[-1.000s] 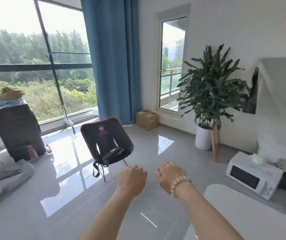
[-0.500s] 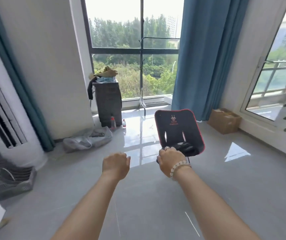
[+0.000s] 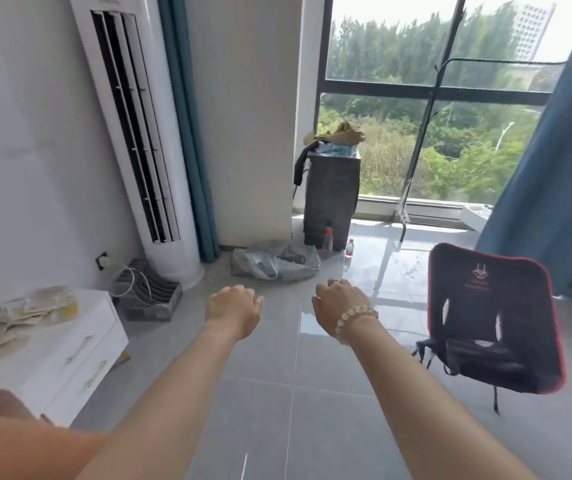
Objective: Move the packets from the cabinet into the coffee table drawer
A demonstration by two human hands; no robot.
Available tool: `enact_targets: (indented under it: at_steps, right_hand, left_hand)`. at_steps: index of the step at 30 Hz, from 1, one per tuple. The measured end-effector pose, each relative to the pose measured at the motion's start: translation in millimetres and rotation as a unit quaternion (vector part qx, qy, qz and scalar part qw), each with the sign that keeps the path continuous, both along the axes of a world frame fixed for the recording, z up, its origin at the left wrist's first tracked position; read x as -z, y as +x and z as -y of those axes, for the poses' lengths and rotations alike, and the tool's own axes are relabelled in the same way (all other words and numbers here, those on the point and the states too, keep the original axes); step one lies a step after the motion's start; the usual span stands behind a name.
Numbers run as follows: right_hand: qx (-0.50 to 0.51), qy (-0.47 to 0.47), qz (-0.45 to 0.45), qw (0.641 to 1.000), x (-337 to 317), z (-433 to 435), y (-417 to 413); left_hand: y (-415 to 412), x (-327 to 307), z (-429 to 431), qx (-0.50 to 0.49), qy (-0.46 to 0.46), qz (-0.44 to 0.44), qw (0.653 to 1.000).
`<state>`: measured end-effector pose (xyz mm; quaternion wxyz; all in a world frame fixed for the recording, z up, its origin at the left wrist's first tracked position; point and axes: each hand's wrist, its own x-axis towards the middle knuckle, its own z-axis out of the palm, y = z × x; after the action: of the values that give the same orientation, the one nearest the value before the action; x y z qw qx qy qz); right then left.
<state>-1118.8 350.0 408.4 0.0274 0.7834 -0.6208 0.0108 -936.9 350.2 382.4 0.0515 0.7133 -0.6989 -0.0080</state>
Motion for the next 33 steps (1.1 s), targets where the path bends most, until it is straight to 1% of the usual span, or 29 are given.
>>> enact_targets:
  at_steps: [3, 6, 10, 13, 16, 20, 26, 29, 33]
  right_hand:
    - [-0.044, -0.007, 0.014, 0.999, -1.6, 43.9, 22.7]
    - [-0.099, 0.000, 0.004, 0.995, 1.1, 75.8, 55.7]
    - [-0.166, -0.001, 0.025, 0.986, -6.3, 106.1, 101.1]
    - [-0.206, 0.003, 0.023, 0.978, -7.8, 124.3, 127.7]
    - [-0.232, 0.009, 0.019, 0.972, -1.6, 146.5, 154.8]
    - [-0.256, 0.025, 0.023, 0.966, 5.8, 178.8, 199.2]
    - [-0.318, 0.053, 0.009, 0.947, 17.4, 241.9, 288.9]
    - [-0.330, 0.068, 0.000, 0.942, 21.2, 275.7, 332.3]
    - [-0.335, 0.078, 0.020, 0.939, 22.4, 312.1, 381.2]
  left_hand:
    - [17.9, -7.1, 22.2, -0.041, -0.018, -0.002, 0.999]
    - [42.4, -3.9, 36.6, -0.091, -0.022, 0.000, 0.996]
    - [81.3, -0.9, 47.5, -0.157, -0.010, 0.004, 0.988]
    - [110.4, -2.6, 54.8, -0.198, -0.024, 0.010, 0.980]
    - [139.5, -1.7, 66.8, -0.232, -0.031, 0.013, 0.972]
    - [178.3, 5.2, 88.2, -0.257, -0.009, 0.026, 0.966]
    - [262.4, 11.9, 141.9, -0.322, -0.008, 0.020, 0.947]
    - [297.3, 18.4, 169.6, -0.331, 0.003, 0.013, 0.943]
    - [348.5, 24.4, 202.6, -0.345, 0.004, 0.013, 0.938]
